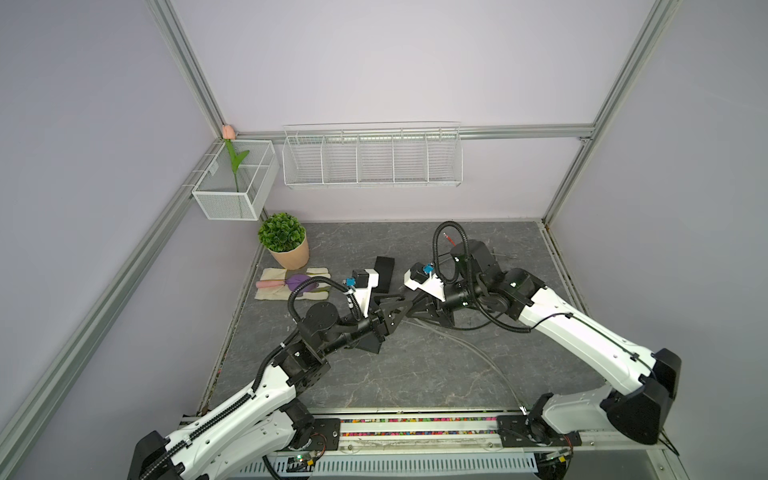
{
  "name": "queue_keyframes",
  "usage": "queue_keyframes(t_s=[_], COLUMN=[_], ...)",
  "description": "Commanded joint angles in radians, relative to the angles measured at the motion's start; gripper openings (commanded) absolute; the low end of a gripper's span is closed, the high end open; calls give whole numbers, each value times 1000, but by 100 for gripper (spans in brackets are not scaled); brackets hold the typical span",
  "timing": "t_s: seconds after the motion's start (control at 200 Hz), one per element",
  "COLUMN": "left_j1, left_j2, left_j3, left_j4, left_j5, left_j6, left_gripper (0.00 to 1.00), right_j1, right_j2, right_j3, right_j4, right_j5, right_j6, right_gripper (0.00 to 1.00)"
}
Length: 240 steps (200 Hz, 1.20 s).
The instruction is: Insert the plug into the switch port
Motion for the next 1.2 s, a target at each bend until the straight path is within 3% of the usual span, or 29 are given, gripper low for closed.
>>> queue_keyframes(t_s=[0.0,0.28,0.635,0.895,1.1,1.195], left_j1=[-4,-4,-4,-4,-4,-4], left_j2=[20,5,6,0,-3,-5], left_j3=[41,35,32,21,20,26], left_j4=[31,28,32,39,46,39], left_j5=[29,26,28,31,31,29], left_j6=[11,15,12,13,10,15], left_gripper=[33,26,29,13,0,0], right_j1=[-10,-40,-53,-57,-57,-56], right_j2=[16,4,1,2,11,11], right_j3=[32,43,47,56,63,62], right_j4=[-73,-85,-97,-92,-85,-91], right_j5=[-93,-123,-136,-148,-148,-146], right_j6=[-55,-72,-83,-84,-77,-81], right_gripper=[9,9,8,9,15,27])
